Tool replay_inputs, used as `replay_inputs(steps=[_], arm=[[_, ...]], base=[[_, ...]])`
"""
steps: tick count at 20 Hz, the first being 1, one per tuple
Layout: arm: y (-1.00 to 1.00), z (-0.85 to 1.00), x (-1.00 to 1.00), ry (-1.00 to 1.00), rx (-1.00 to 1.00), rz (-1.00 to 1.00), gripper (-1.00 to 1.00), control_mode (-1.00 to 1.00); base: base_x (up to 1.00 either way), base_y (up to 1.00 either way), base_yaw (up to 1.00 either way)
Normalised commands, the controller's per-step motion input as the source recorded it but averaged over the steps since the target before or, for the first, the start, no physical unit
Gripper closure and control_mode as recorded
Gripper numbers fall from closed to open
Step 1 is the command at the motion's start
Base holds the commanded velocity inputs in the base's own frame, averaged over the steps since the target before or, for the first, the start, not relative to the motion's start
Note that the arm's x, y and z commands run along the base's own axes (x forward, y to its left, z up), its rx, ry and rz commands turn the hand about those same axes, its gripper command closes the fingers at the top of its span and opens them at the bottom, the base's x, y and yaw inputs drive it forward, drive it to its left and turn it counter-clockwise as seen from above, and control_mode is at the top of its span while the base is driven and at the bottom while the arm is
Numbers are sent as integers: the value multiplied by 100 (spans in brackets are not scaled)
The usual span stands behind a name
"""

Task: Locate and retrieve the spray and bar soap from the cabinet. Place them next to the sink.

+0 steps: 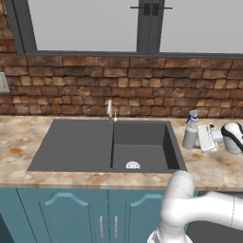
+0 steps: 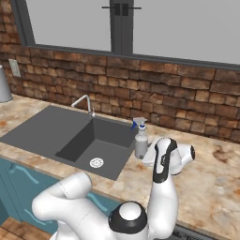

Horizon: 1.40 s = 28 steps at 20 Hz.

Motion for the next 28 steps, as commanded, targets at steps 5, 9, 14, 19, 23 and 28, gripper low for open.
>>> replay_inputs(steps=[5, 9, 14, 19, 23, 28], arm=[[-5, 0, -1, 2, 0, 0, -100, -100], [-24, 0, -2, 0, 0, 0, -100, -100], [-46, 9, 0, 1, 0, -1, -100, -100], [-36, 25, -18, 2, 0, -5, -100, -100], [-16, 17, -64, 2, 0, -16, -100, -100], [-8, 31, -63, 3, 0, -16, -100, -100]], base=[[0, 0, 0], [0, 0, 0], [0, 0, 0], [0, 0, 0], [0, 0, 0], [0, 0, 0]])
